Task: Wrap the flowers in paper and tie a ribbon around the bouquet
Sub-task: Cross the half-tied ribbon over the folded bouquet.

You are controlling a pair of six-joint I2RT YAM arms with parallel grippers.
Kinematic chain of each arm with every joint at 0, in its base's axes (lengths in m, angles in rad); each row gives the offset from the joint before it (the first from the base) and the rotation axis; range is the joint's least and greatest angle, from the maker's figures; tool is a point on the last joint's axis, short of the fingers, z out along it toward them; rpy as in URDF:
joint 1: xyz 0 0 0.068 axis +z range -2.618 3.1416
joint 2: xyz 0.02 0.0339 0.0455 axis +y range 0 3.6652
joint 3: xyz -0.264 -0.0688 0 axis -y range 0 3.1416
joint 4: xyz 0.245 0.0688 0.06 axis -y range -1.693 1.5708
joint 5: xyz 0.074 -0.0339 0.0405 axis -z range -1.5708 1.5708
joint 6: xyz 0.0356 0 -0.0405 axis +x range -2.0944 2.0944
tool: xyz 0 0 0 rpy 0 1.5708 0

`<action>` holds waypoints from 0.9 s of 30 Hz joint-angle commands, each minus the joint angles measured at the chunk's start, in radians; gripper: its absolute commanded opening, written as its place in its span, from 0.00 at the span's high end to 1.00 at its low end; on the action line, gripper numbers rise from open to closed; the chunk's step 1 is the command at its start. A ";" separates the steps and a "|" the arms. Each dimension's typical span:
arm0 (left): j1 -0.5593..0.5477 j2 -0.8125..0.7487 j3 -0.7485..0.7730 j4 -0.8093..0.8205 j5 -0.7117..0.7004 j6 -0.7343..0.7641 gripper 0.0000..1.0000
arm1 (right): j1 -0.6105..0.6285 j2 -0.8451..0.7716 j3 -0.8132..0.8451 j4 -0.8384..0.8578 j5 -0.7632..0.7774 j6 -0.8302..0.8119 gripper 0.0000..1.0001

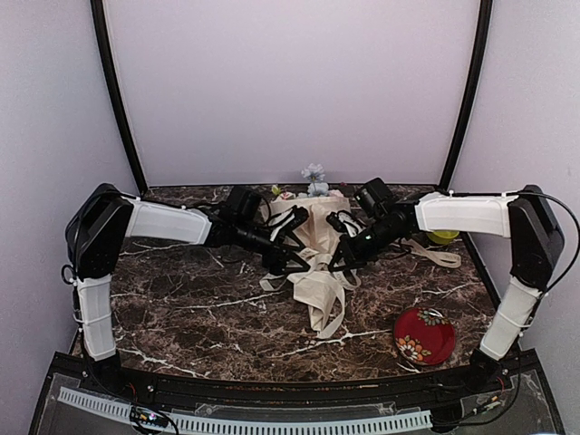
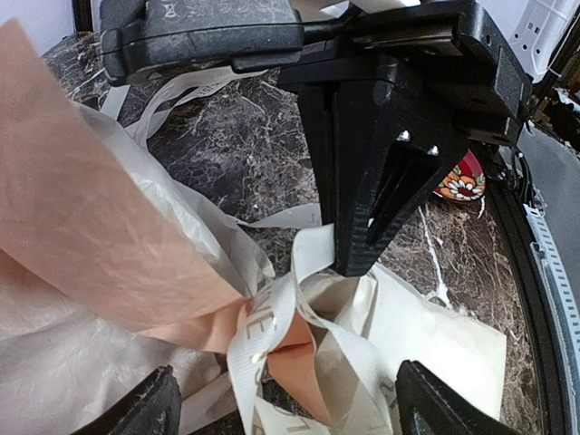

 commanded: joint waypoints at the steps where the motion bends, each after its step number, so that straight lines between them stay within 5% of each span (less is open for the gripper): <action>1: 0.004 -0.003 0.028 -0.029 -0.020 0.016 0.19 | 0.010 0.022 0.037 0.003 0.016 -0.013 1.00; 17: -0.031 -0.002 -0.007 0.087 -0.274 0.023 0.54 | 0.010 0.013 0.030 0.028 0.007 0.005 1.00; 27: -0.081 -0.022 -0.064 0.175 -0.317 0.048 0.59 | 0.010 0.005 0.016 0.042 -0.003 0.013 1.00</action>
